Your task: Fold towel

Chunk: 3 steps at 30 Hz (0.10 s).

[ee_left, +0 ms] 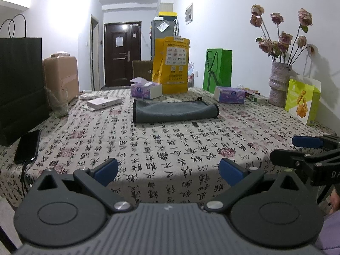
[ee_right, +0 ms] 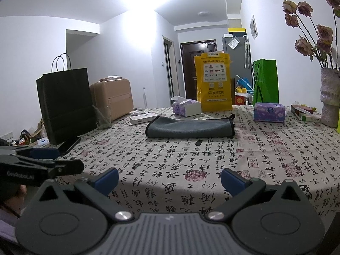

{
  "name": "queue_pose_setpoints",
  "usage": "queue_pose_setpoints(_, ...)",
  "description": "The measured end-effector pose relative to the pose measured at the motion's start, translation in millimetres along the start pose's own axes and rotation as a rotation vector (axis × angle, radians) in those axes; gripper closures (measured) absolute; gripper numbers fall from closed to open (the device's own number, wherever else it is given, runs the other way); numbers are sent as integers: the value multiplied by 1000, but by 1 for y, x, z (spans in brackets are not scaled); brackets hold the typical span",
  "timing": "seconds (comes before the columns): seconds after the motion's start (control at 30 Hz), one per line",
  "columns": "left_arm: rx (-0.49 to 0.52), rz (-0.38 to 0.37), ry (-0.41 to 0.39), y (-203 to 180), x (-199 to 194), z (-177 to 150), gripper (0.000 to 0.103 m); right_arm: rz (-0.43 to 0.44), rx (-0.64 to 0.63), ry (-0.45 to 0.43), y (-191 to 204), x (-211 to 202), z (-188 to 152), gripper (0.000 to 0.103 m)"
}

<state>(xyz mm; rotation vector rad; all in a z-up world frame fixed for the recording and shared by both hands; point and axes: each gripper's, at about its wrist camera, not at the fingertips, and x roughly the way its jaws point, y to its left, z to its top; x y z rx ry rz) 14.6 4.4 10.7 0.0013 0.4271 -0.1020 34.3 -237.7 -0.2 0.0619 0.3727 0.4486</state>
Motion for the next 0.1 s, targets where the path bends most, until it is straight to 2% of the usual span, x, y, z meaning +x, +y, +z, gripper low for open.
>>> queue_pose_setpoints(0.1,-14,-5,-5,3,1,-1,0,-1,2,1,0,1,0,0)
